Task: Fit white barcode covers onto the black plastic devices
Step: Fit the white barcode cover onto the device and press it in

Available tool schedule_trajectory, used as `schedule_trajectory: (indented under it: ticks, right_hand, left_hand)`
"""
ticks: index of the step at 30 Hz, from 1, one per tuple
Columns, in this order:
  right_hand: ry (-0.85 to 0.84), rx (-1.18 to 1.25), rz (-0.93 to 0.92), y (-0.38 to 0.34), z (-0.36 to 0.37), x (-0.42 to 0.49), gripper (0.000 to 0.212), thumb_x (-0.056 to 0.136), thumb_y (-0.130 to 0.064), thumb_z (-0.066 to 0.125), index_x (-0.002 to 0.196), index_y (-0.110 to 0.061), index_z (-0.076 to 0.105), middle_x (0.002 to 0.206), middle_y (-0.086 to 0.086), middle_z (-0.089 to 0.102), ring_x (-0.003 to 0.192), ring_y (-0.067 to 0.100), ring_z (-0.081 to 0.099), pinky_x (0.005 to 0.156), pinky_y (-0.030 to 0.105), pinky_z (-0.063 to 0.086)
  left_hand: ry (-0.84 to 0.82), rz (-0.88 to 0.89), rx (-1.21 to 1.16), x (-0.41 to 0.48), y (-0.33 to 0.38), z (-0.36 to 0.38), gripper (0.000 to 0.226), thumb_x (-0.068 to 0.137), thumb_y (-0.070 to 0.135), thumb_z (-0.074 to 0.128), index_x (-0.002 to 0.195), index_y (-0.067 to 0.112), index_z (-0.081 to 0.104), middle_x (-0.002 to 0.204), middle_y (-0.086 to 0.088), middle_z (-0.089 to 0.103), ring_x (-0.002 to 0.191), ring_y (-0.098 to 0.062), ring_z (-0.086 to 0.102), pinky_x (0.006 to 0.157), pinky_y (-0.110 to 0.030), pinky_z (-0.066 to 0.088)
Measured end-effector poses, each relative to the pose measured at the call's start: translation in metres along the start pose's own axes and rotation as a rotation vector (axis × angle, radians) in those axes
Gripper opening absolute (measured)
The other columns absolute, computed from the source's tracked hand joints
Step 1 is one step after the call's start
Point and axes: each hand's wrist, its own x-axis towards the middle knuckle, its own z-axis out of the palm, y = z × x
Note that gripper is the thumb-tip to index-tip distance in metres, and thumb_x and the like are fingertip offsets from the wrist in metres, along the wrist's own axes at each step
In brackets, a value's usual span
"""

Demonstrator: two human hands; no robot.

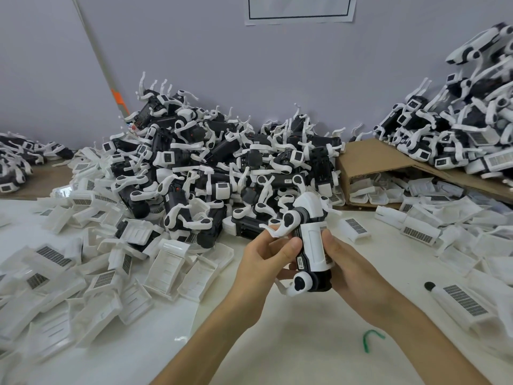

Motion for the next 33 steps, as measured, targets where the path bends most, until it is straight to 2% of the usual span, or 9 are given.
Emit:
schedule_trajectory:
  ticks: [5,8,11,15,19,22,25,28,33]
  right_hand:
    - [0.003,-0.006,-0.027,-0.001,0.002,0.0,0.053,0.088,-0.062,0.046,0.125,-0.03,0.068,0.128,0.005,0.069,0.121,0.022,0.064,0.096,0.031,0.054]
    - [0.019,-0.014,-0.029,-0.002,0.004,-0.001,0.051,0.088,-0.062,0.046,0.122,-0.033,0.069,0.127,0.003,0.069,0.119,0.019,0.065,0.093,0.028,0.054]
    - [0.06,-0.007,-0.022,-0.002,0.007,-0.001,0.05,0.084,-0.064,0.048,0.116,-0.034,0.072,0.119,0.004,0.073,0.108,0.018,0.07,0.076,0.025,0.056]
    - [0.112,0.03,-0.047,0.004,0.01,0.002,0.052,0.085,-0.062,0.049,0.118,-0.028,0.071,0.118,0.015,0.071,0.109,0.031,0.068,0.087,0.048,0.053]
    - [0.156,0.029,-0.036,0.001,0.006,0.002,0.054,0.08,-0.066,0.051,0.114,-0.03,0.072,0.114,0.014,0.072,0.104,0.032,0.069,0.079,0.043,0.053]
    - [0.152,0.005,-0.048,0.001,0.002,0.002,0.056,0.082,-0.065,0.051,0.118,-0.026,0.07,0.115,0.014,0.073,0.106,0.031,0.07,0.082,0.044,0.056]
    - [0.172,-0.004,-0.082,0.003,0.004,0.001,0.06,0.081,-0.069,0.056,0.117,-0.023,0.071,0.113,0.016,0.072,0.109,0.035,0.068,0.094,0.055,0.053]
    - [0.187,-0.017,-0.134,0.004,0.007,0.0,0.068,0.072,-0.08,0.065,0.11,-0.024,0.073,0.108,0.017,0.072,0.105,0.036,0.069,0.09,0.054,0.055]
    - [0.168,-0.033,-0.201,0.004,0.005,0.0,0.06,0.075,-0.076,0.067,0.107,-0.026,0.073,0.104,0.014,0.073,0.101,0.033,0.07,0.085,0.047,0.057]
  left_hand:
    - [0.003,-0.037,-0.034,-0.001,0.001,-0.001,0.032,0.081,0.032,0.071,0.107,0.014,0.077,0.108,-0.022,0.073,0.097,-0.037,0.067,0.091,-0.056,0.053]
    - [-0.009,-0.054,-0.054,-0.002,0.001,0.001,0.032,0.081,0.034,0.08,0.102,0.01,0.08,0.105,-0.02,0.075,0.095,-0.033,0.072,0.078,-0.038,0.061]
    - [0.002,-0.037,-0.058,-0.004,0.002,0.005,0.039,0.073,0.04,0.079,0.097,0.01,0.081,0.099,-0.02,0.076,0.085,-0.025,0.073,0.064,-0.024,0.055]
    - [-0.017,0.054,0.002,-0.005,0.004,0.005,0.021,0.082,0.032,0.074,0.101,0.025,0.08,0.093,-0.004,0.078,0.082,-0.013,0.073,0.064,-0.017,0.053]
    - [-0.142,0.08,0.048,-0.006,0.006,0.008,0.047,0.081,0.027,0.077,0.126,0.027,0.066,0.114,0.001,0.075,0.106,-0.017,0.072,0.081,-0.021,0.056]
    - [-0.151,0.099,0.06,-0.005,0.007,0.008,0.048,0.081,0.021,0.077,0.126,0.028,0.063,0.115,0.002,0.075,0.105,-0.015,0.072,0.08,-0.02,0.056]
    - [-0.173,0.117,0.032,-0.006,0.007,0.008,0.039,0.084,0.013,0.075,0.123,0.02,0.067,0.115,-0.004,0.075,0.107,-0.019,0.071,0.083,-0.022,0.055]
    - [-0.206,0.127,-0.001,-0.007,0.006,0.007,0.035,0.088,0.006,0.072,0.122,0.012,0.069,0.114,-0.008,0.075,0.109,-0.022,0.071,0.086,-0.023,0.055]
    - [-0.214,0.151,0.016,-0.007,0.006,0.007,0.037,0.087,0.007,0.071,0.123,0.013,0.069,0.112,-0.007,0.075,0.107,-0.024,0.071,0.082,-0.026,0.056]
